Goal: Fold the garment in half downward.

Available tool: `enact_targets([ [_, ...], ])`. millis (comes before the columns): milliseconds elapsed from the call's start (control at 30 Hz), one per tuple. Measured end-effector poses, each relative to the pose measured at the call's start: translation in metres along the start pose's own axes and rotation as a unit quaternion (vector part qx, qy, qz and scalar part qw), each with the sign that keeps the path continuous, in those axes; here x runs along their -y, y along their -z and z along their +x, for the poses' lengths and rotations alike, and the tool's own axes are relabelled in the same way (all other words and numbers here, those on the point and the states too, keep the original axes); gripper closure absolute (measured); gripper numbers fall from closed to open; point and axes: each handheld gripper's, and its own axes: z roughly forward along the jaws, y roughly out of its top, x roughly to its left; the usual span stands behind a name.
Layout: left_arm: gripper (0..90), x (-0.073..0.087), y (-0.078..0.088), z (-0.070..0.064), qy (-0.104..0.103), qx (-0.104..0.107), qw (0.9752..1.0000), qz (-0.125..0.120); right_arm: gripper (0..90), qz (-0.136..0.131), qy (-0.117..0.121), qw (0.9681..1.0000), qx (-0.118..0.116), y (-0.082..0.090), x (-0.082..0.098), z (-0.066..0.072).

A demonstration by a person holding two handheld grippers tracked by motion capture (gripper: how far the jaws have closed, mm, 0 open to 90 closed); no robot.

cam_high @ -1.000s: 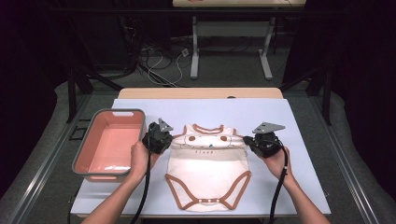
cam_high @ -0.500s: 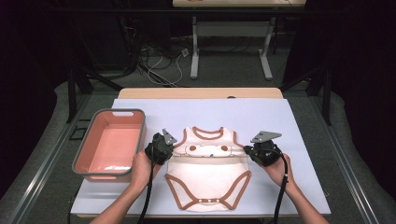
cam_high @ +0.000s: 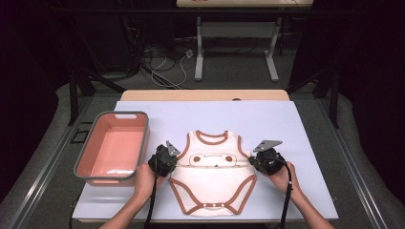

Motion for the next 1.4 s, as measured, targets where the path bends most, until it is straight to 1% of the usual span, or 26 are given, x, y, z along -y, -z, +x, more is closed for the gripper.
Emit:
enact_targets([
  [100,85.5,0.003,-0.001,0.000,0.001,0.003,1.0000,-0.005,85.7,0.012,0.000,0.9999,-0.005,-0.002,0.002,0.000],
  [133,85.4,0.003,0.000,0.000,0.001,0.004,1.0000,-0.004,85.7,0.010,0.002,0.9999,-0.005,-0.003,0.003,0.000],
  [233,85.1,0.005,-0.001,0.000,0.006,0.008,0.9999,-0.009,85.7,0.019,0.000,0.9998,-0.007,-0.003,0.003,0.000],
  [333,84.6,0.007,-0.001,-0.002,0.001,0.002,0.9999,-0.014,85.3,0.013,0.009,0.9999,-0.002,-0.005,0.004,0.001],
  [433,83.4,0.008,-0.001,-0.004,-0.003,-0.008,0.9998,-0.017,84.8,0.011,0.008,0.9999,0.003,-0.005,0.006,0.004],
  [467,78.2,0.008,-0.001,-0.004,-0.002,-0.012,0.9998,-0.018,79.6,0.006,0.003,1.0000,0.005,-0.005,0.007,0.003],
  [500,78.2,0.008,-0.001,-0.003,0.003,-0.013,0.9997,-0.020,79.6,0.006,0.003,1.0000,0.005,-0.005,0.007,0.003],
  [533,71.9,0.008,0.001,-0.003,0.003,-0.020,0.9996,-0.017,69.9,0.004,0.008,0.9999,0.013,-0.004,0.007,0.002],
  [567,61.5,0.008,0.002,-0.003,0.001,-0.021,0.9995,-0.023,56.9,-0.001,0.004,0.9999,0.015,-0.003,0.007,0.001],
  [600,51.9,0.008,0.005,-0.002,0.001,-0.020,0.9994,-0.028,52.0,-0.009,-0.006,0.9999,0.006,-0.001,0.007,0.000],
  [633,46.3,0.008,0.008,-0.003,0.004,-0.019,0.9991,-0.037,46.9,-0.014,-0.013,0.9998,0.001,0.002,0.008,-0.002],
  [667,41.5,0.007,0.010,-0.003,0.001,-0.015,0.9990,-0.042,42.2,-0.022,-0.017,0.9996,0.003,0.003,0.008,-0.003],
  [767,32.6,0.004,0.015,-0.002,0.012,0.003,0.9983,-0.056,32.9,-0.037,-0.030,0.9989,0.001,0.008,0.006,-0.004],
  [867,25.8,0.001,0.016,0.002,0.019,0.017,0.9975,-0.066,21.8,-0.050,-0.039,0.9978,-0.018,0.011,0.002,-0.005],
  [900,22.5,0.000,0.017,0.003,0.024,0.021,0.9975,-0.063,20.5,-0.049,-0.035,0.9981,-0.014,0.012,0.001,-0.005],
  [933,17.8,-0.001,0.017,0.004,0.021,0.027,0.9972,-0.067,19.7,-0.053,-0.038,0.9978,-0.015,0.013,-0.001,-0.004],
  [967,16.9,-0.003,0.018,0.004,0.022,0.031,0.9968,-0.071,18.6,-0.050,-0.041,0.9977,-0.021,0.013,-0.003,-0.004],
  [1000,16.4,-0.005,0.018,0.005,0.021,0.035,0.9967,-0.070,17.7,-0.060,-0.042,0.9970,-0.022,0.012,-0.004,-0.004],
  [1033,14.5,-0.006,0.018,0.005,0.023,0.039,0.9963,-0.073,16.7,-0.057,-0.042,0.9972,-0.022,0.013,-0.006,-0.005],
  [1067,11.9,-0.008,0.017,0.005,0.026,0.042,0.9961,-0.074,15.8,-0.058,-0.041,0.9970,-0.029,0.013,-0.008,-0.006],
  [1100,10.0,-0.010,0.017,0.006,0.023,0.042,0.9962,-0.073,15.4,-0.061,-0.048,0.9965,-0.030,0.013,-0.010,-0.006],
  [1167,7.4,-0.013,0.015,0.006,0.022,0.043,0.9965,-0.068,15.0,-0.059,-0.050,0.9965,-0.033,0.012,-0.014,-0.007],
  [1233,3.6,-0.017,0.012,0.007,0.026,0.044,0.9968,-0.061,15.0,-0.062,-0.054,0.9961,-0.033,0.009,-0.019,-0.009],
  [1300,1.3,-0.022,0.008,0.009,0.032,0.047,0.9968,-0.056,16.0,-0.065,-0.058,0.9959,-0.023,0.006,-0.023,-0.010],
  [1367,0.0,-0.026,0.004,0.011,0.032,0.050,0.9969,-0.052,16.1,-0.060,-0.061,0.9960,-0.024,0.002,-0.026,-0.012],
  [1400,0.0,-0.028,0.002,0.012,0.039,0.052,0.9966,-0.052,16.3,-0.056,-0.065,0.9961,-0.021,0.001,-0.028,-0.012],
])
